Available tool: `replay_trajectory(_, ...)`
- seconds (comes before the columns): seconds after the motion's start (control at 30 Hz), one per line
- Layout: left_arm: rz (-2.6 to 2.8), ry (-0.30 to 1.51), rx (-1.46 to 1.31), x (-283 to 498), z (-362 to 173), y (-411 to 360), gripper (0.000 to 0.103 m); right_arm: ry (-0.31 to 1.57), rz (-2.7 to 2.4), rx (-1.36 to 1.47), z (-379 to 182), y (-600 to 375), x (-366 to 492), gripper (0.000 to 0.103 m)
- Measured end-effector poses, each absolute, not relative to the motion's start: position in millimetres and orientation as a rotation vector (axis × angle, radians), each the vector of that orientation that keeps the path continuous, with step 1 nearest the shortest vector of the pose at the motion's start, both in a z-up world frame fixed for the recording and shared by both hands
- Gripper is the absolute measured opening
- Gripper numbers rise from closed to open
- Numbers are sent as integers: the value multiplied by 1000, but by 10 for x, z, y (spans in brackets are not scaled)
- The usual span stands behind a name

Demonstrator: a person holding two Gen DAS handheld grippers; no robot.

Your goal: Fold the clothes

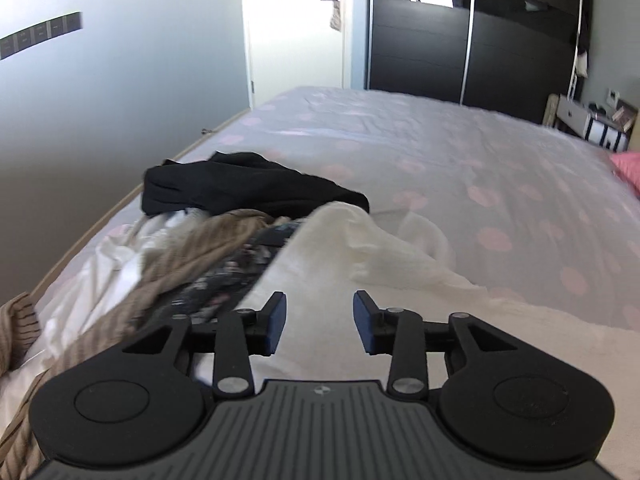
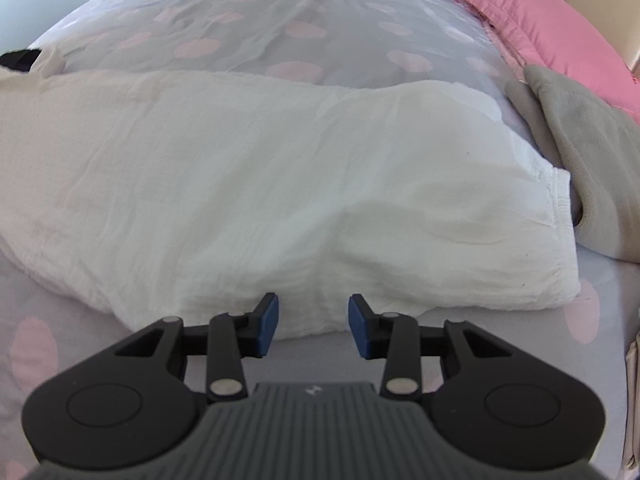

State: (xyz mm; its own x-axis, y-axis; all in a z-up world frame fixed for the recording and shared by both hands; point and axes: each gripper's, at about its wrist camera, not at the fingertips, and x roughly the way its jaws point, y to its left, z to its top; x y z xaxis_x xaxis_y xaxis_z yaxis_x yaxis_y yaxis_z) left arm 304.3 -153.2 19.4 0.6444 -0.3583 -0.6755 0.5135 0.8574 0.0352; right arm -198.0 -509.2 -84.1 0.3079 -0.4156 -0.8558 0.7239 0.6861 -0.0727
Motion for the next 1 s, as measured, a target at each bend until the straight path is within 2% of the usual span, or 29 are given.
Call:
replay_trajectory(0.2,-517,756,276,3344,-11,-2001,27,1003,-779,396,-864,-5151,-2001,42)
replay_trajectory(0.67,-490,648,249,3843,218,-2497,27,1038,-765,387,-999,-5261,-1882,43)
replay_trajectory(0.77,-489,657,274,3785,273,-2416,35,1034,-777,383,-988,-5259,-1893,44)
replay_trajectory(0.8,-492,662,288,3756,287,-2368,41,1032,-779,383,-984,-5258,-1895,44)
replay_trajectory(1.0,-450,696,341,3470,356,-1823,43,1025,-773,385,-968,-5237,-1932,45)
